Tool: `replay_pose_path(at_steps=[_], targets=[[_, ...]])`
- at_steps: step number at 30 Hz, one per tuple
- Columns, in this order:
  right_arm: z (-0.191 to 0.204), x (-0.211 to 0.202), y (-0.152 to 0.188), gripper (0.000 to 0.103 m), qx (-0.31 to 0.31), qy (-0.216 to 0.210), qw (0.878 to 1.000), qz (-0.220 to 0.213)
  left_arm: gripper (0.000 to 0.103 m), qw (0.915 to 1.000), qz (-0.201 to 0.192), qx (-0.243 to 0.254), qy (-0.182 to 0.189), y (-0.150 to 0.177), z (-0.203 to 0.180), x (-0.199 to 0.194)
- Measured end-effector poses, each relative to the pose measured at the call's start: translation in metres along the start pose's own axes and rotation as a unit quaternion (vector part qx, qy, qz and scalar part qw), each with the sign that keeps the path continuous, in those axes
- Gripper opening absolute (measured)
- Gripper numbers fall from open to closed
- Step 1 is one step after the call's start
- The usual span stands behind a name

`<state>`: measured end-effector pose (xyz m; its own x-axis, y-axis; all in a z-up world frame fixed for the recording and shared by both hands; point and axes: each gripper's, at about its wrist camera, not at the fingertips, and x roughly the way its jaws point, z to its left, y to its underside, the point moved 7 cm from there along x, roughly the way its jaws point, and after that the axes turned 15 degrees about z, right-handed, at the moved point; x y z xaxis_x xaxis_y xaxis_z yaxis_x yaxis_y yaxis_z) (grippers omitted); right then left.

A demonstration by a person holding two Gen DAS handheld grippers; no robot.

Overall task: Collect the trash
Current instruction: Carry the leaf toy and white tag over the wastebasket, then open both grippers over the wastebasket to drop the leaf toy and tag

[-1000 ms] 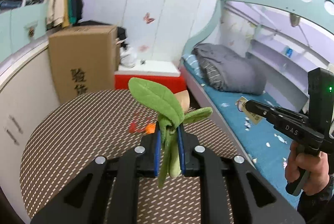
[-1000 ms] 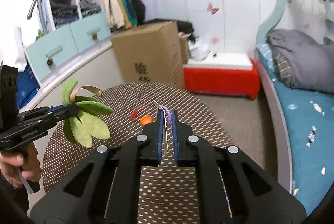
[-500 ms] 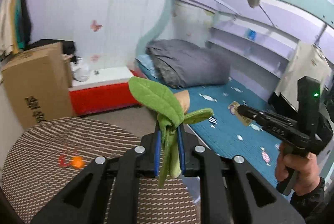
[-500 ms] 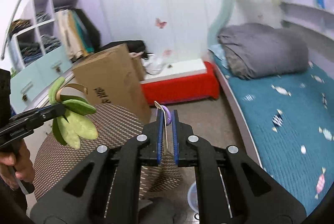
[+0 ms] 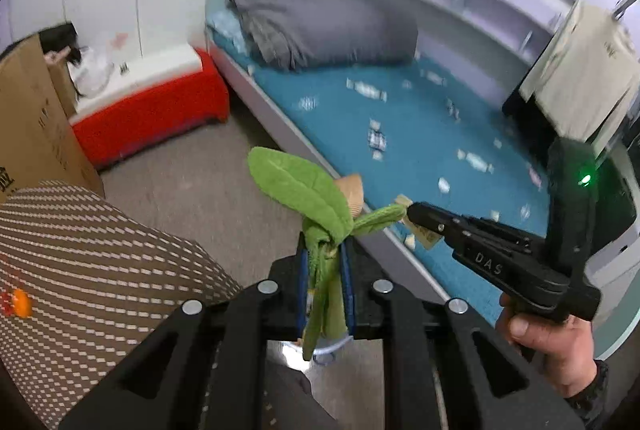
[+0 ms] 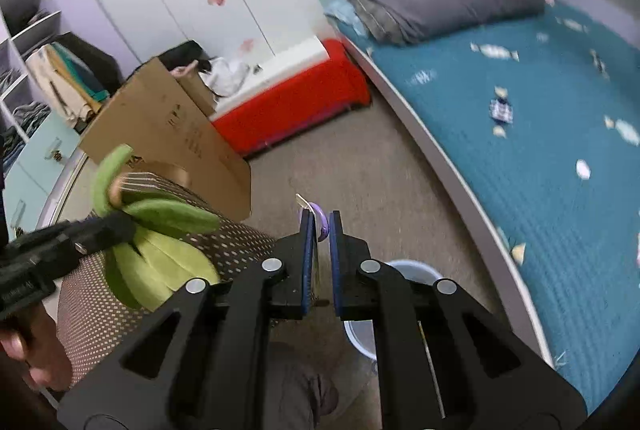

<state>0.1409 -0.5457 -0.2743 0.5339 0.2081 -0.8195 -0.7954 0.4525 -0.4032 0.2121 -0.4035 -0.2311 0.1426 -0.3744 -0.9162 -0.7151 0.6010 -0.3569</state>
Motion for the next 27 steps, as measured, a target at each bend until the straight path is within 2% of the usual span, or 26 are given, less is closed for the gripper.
replay_pose_path(at_steps=[7, 9, 10, 11, 12, 13, 14, 17, 20, 21, 23, 27], targets=[[-0.031, 0.051, 0.011, 0.008, 0.044, -0.011, 0.998, 0.048, 0.014, 0.9966, 0.081, 0.002, -0.008, -0.004, -0.002, 0.076], [-0.037, 0.062, 0.013, 0.01, 0.056, -0.016, 0.997, 0.058, 0.016, 0.9951, 0.099, 0.006, -0.008, -0.006, -0.001, 0.089], [-0.041, 0.07, 0.014, 0.011, 0.064, -0.018, 0.996, 0.066, 0.02, 0.9941, 0.108, 0.007, -0.008, -0.007, 0.0, 0.097], [-0.044, 0.075, 0.016, 0.012, 0.071, -0.02, 0.995, 0.071, 0.042, 0.9933, 0.115, 0.008, -0.013, -0.009, 0.001, 0.104], [-0.047, 0.081, 0.017, 0.012, 0.078, -0.023, 0.994, 0.078, 0.059, 0.9926, 0.12, 0.009, -0.018, -0.012, 0.0, 0.108], [-0.054, 0.09, 0.02, 0.012, 0.093, -0.025, 0.991, 0.089, 0.084, 0.9926, 0.118, 0.005, -0.028, -0.014, 0.003, 0.111], [-0.059, 0.096, 0.022, 0.015, 0.105, -0.028, 0.99, 0.094, 0.088, 0.9936, 0.107, 0.0, -0.038, -0.017, 0.007, 0.111], [-0.071, 0.104, 0.03, 0.077, 0.141, -0.042, 0.984, 0.1, 0.089, 0.9928, 0.107, -0.004, -0.053, -0.02, 0.016, 0.109], [-0.074, 0.104, 0.036, 0.079, 0.153, -0.049, 0.982, 0.099, 0.09, 0.9942, 0.091, -0.011, -0.055, -0.022, 0.023, 0.097], [-0.075, 0.102, 0.037, 0.086, 0.155, -0.049, 0.982, 0.099, 0.091, 0.9947, 0.083, -0.012, -0.059, -0.022, 0.027, 0.091], [-0.075, 0.098, 0.039, 0.094, 0.156, -0.041, 0.982, 0.095, 0.091, 0.9953, 0.073, -0.015, -0.061, -0.023, 0.029, 0.083], [-0.072, 0.09, 0.04, 0.095, 0.151, -0.037, 0.983, 0.092, 0.092, 0.9966, 0.054, -0.019, -0.059, -0.021, 0.033, 0.063]])
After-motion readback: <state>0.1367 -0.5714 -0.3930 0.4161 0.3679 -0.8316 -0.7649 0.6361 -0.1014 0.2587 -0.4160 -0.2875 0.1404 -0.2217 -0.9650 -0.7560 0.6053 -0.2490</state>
